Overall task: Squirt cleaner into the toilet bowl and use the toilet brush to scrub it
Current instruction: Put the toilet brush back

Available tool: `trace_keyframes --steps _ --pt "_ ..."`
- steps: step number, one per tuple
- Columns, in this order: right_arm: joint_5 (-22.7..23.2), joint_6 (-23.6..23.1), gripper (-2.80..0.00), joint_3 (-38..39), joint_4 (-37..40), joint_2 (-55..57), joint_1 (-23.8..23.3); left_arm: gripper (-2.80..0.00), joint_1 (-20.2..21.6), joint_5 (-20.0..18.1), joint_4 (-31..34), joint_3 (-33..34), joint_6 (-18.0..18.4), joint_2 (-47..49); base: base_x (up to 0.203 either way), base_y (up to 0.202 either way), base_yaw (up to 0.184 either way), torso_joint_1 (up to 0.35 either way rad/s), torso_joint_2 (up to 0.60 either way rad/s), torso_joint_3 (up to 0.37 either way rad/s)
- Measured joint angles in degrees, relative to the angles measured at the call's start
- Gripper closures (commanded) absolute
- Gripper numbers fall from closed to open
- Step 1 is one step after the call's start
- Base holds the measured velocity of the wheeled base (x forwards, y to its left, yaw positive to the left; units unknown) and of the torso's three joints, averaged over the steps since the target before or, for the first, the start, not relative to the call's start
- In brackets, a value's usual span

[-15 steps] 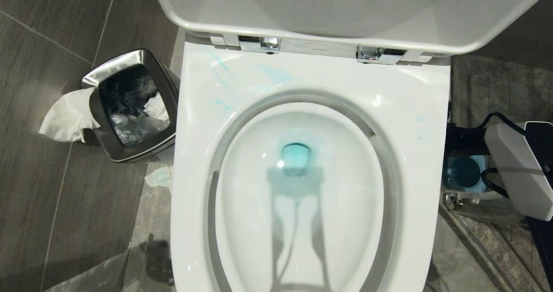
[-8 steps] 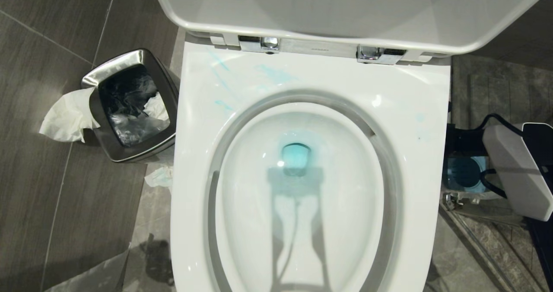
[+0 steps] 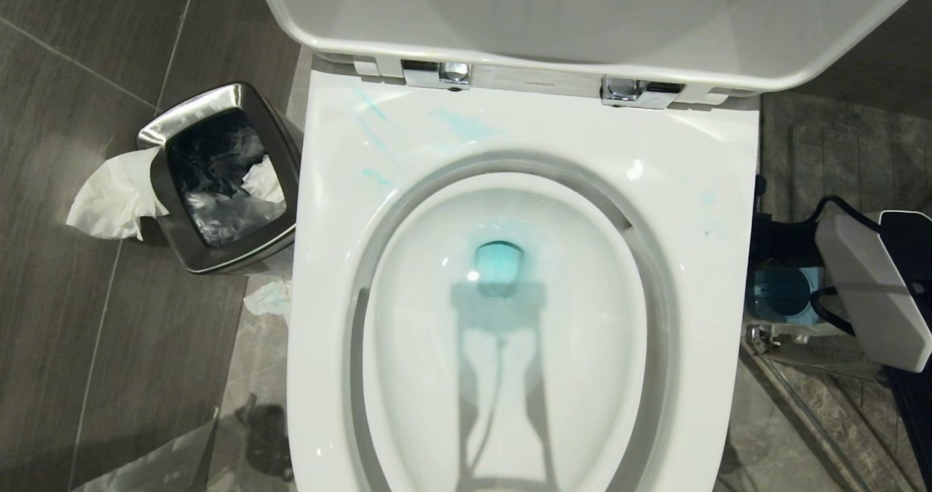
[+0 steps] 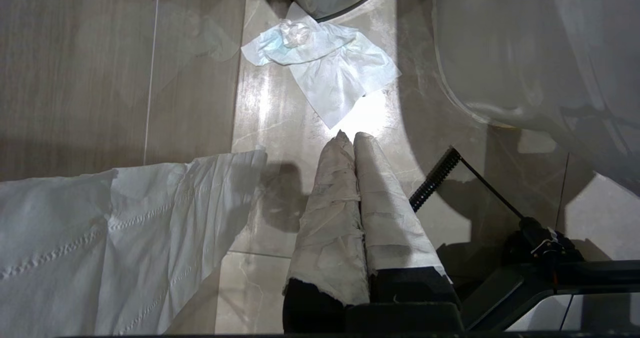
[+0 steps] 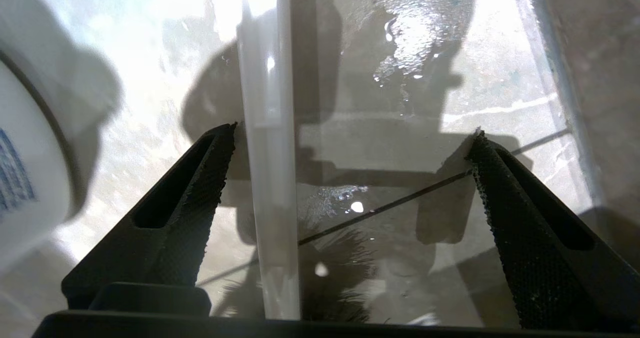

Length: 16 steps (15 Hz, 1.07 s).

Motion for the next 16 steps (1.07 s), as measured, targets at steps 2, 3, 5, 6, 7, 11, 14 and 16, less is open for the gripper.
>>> trace_keyframes --steps 2,3,5,6,7,11,14,16 --pt "0.37 -2.28 -2.80 0.00 -0.02 0.17 -0.56 0.00 0.01 0.05 0.00 0.00 -0.05 0.00 0.000 0.000 0.000 0.000 0.00 0.000" --pt "0.48 -3.00 -2.80 0.00 0.09 0.15 -0.78 0.00 0.08 0.00 0.00 0.00 -0.02 0.00 0.000 0.000 0.000 0.000 0.00 0.000" --pt "0.56 -3.77 -2.80 0.00 0.25 0.14 -1.03 0.00 0.00 0.00 -0.01 0.00 0.13 0.00 0.000 0.000 0.000 0.000 0.00 0.000" --pt "1.02 -4.05 -2.80 0.00 0.27 0.11 -1.33 0.00 0.01 -0.01 -0.06 0.00 0.17 0.00 0.000 0.000 0.000 0.000 0.00 0.000" --pt "1.40 -4.09 -2.80 0.00 0.26 0.11 -1.57 0.00 0.01 0.00 -0.06 0.00 0.17 0.00 0.000 0.000 0.000 0.000 0.00 0.000" --pt "1.49 -4.10 -2.80 0.02 0.65 -0.18 -1.90 0.00 0.06 -0.02 -0.06 0.00 0.19 0.00 0.000 0.000 0.000 0.000 0.00 0.000" --pt "1.48 -4.20 -2.80 0.02 1.18 -0.38 -1.96 0.00 0.01 0.00 -0.06 0.00 0.20 0.00 0.000 0.000 0.000 0.000 0.00 0.000" --pt "1.57 -4.21 -2.80 0.02 0.99 -0.38 -1.99 0.00 0.03 0.00 -0.01 0.00 0.13 0.00 0.000 0.000 0.000 0.000 0.00 0.000"
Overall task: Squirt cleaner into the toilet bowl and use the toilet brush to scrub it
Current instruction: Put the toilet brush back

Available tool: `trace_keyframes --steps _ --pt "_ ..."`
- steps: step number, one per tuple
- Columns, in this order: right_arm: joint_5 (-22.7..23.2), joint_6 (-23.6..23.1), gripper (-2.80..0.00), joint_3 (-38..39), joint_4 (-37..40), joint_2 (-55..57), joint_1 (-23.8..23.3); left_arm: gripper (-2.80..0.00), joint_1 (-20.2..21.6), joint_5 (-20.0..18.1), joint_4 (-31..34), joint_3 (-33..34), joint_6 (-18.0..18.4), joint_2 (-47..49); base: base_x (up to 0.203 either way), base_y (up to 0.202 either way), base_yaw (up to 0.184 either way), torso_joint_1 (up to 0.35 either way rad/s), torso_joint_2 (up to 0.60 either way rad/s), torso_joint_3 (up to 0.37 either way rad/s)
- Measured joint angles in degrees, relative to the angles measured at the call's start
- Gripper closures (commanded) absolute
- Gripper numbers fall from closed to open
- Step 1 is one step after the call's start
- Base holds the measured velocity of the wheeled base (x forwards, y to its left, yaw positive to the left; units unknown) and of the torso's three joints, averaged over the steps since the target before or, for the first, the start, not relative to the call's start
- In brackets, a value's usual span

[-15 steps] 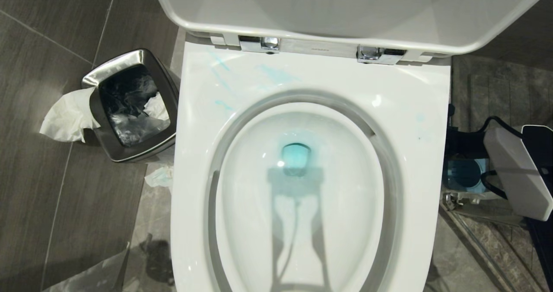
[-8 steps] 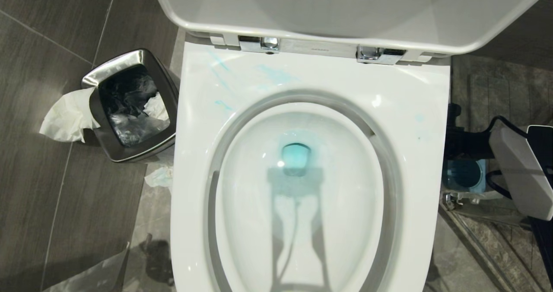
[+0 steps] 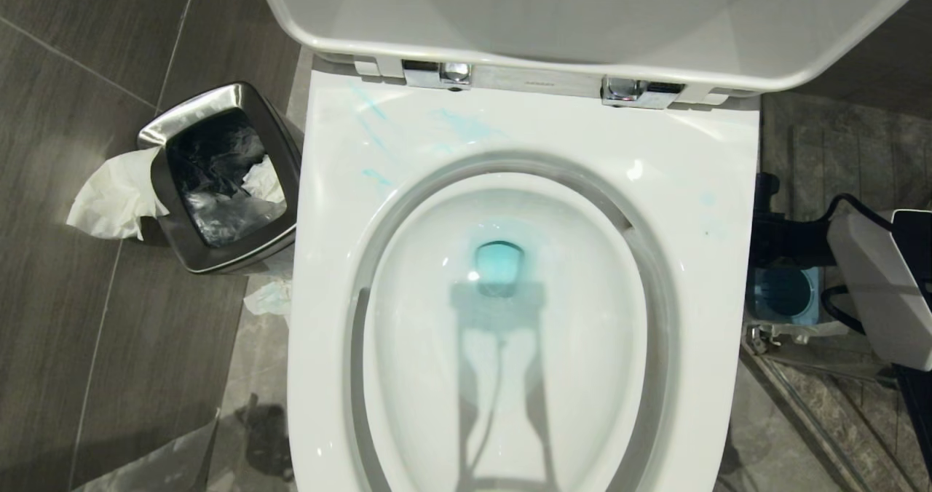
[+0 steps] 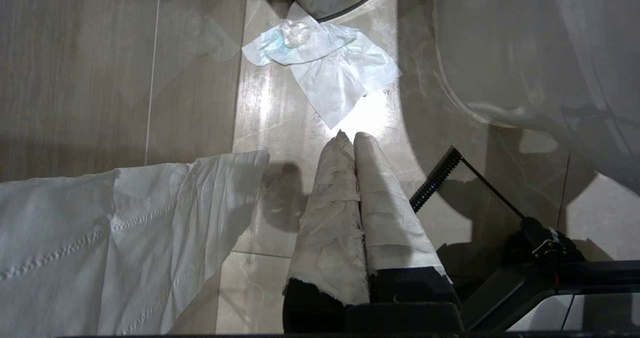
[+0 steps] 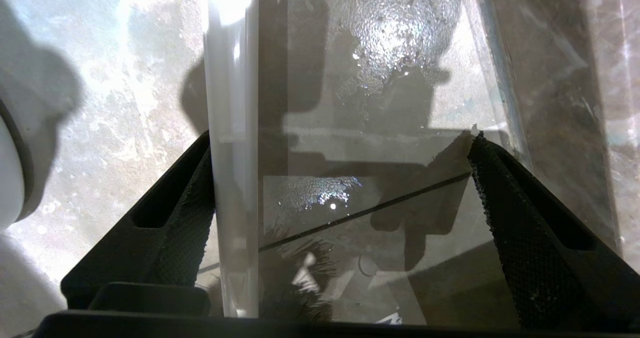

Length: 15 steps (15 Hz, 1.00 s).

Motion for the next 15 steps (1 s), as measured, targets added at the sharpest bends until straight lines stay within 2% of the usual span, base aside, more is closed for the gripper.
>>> trace_keyframes --steps 3,4,15 --pt "0.56 0.11 -2.80 0.00 -0.33 -0.02 -0.05 0.00 0.02 0.00 0.00 0.00 -0.02 0.00 0.000 0.000 0.000 0.000 0.00 0.000" --pt "0.52 0.11 0.00 0.00 -0.63 -0.02 -0.05 0.00 0.02 0.00 0.01 0.00 0.00 0.00 0.000 0.000 0.000 0.000 0.00 0.000" --pt "0.47 0.30 0.00 0.00 -1.32 -0.41 0.04 0.00 0.06 -0.02 0.13 0.00 0.01 0.00 0.000 0.000 0.000 0.000 0.00 0.000"
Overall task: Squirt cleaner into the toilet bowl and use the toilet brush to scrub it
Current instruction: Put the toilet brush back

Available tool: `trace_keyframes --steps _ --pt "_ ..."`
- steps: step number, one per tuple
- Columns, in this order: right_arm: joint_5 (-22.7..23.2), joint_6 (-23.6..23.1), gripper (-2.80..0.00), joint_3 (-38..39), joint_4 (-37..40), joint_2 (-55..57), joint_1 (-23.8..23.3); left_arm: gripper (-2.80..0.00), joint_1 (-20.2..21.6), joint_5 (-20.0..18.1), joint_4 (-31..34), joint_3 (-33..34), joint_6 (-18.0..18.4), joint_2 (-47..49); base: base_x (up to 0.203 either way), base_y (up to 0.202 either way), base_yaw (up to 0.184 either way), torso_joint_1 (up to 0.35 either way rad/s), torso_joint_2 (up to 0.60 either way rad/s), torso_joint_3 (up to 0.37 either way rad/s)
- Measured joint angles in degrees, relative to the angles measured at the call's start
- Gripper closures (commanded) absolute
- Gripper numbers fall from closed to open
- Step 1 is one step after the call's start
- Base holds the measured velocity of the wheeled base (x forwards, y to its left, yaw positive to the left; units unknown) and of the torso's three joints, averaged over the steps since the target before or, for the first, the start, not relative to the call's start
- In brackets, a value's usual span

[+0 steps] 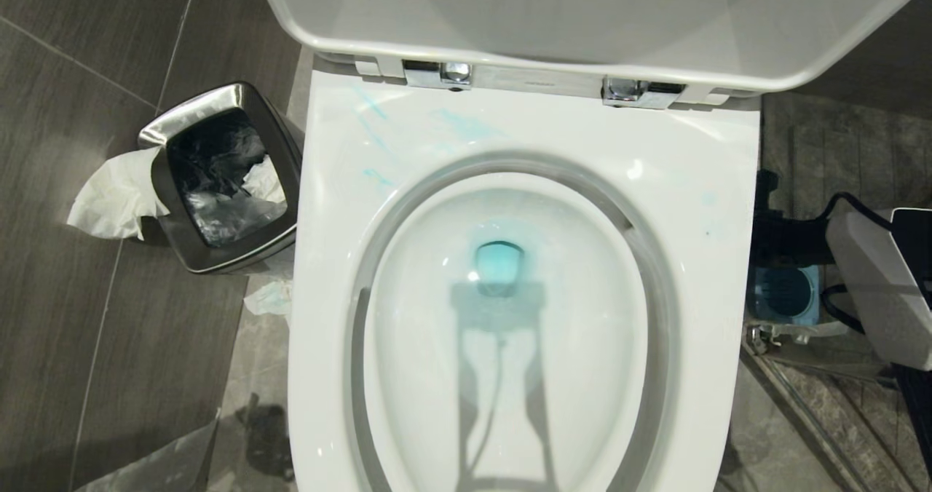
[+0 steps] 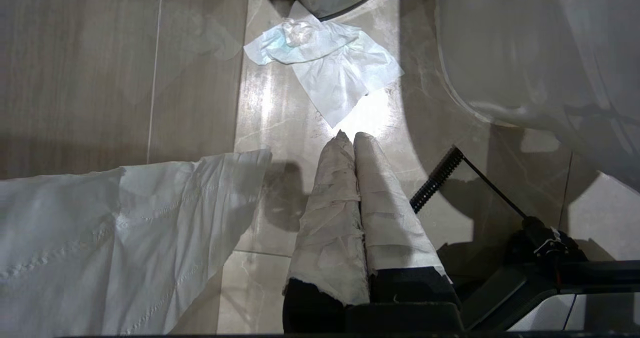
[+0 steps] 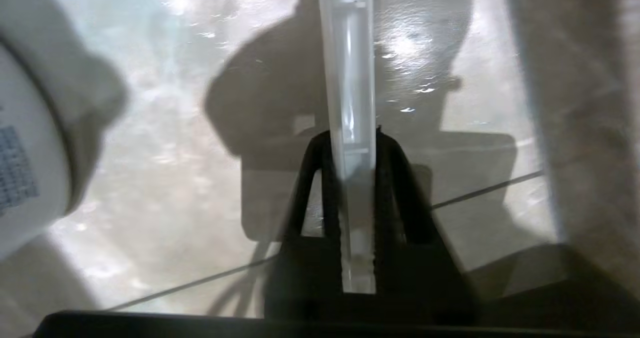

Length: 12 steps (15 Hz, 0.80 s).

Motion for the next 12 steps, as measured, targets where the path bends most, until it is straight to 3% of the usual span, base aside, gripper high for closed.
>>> trace_keyframes --steps 12 --pt "-0.91 -1.84 0.00 0.09 0.38 -4.03 -0.09 0.00 -0.05 -0.02 -0.11 0.00 0.08 0.00 0.000 0.000 0.000 0.000 0.00 0.000"
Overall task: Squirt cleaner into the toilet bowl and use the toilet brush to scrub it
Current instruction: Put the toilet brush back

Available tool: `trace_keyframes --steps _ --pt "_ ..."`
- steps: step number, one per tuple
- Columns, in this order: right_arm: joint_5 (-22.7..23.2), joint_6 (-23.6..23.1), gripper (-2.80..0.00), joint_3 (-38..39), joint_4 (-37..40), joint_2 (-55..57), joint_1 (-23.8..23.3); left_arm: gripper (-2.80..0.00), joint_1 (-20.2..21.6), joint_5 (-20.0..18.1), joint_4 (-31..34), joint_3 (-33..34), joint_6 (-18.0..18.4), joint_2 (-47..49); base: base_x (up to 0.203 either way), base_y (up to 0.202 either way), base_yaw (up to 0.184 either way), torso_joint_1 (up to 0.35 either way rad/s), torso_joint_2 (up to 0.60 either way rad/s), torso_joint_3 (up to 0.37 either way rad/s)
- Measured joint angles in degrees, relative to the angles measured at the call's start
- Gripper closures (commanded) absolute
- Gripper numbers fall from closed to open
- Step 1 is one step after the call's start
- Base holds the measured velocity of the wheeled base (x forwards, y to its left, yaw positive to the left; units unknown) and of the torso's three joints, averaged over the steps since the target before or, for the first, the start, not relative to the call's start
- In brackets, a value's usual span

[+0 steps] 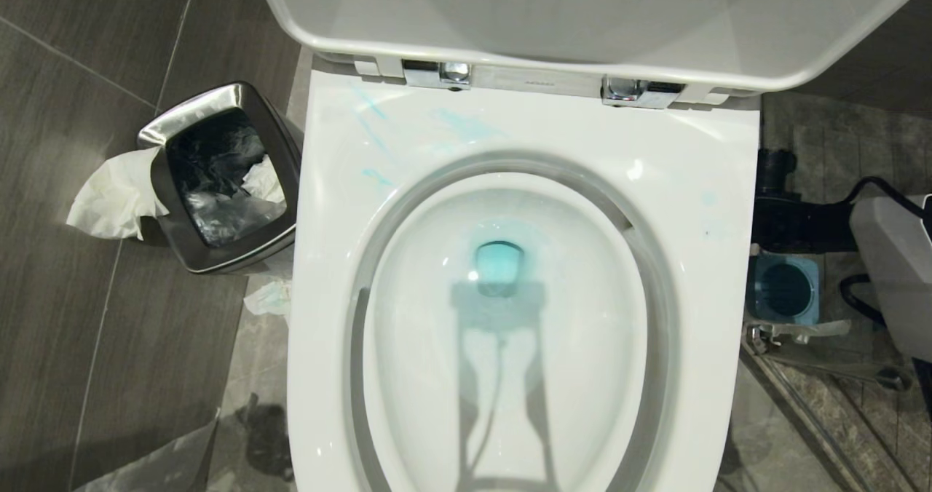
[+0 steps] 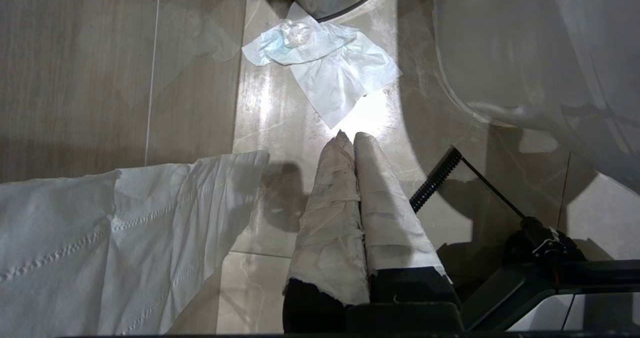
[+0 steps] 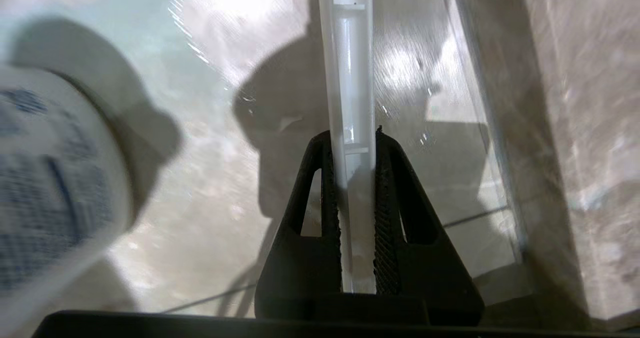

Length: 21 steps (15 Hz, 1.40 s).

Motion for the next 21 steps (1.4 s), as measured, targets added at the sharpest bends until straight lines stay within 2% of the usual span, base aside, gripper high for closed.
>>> trace_keyframes --steps 12,21 --pt "-1.26 0.09 0.00 1.47 0.11 -4.57 2.36 0.00 0.01 -0.05 0.00 0.00 0.05 0.00 0.000 0.000 0.000 0.000 0.00 0.000" --pt "-2.21 -1.34 0.00 10.54 -0.27 -13.42 4.41 0.00 -0.01 0.06 0.07 0.00 -0.04 0.00 0.000 0.000 0.000 0.000 0.00 0.000"
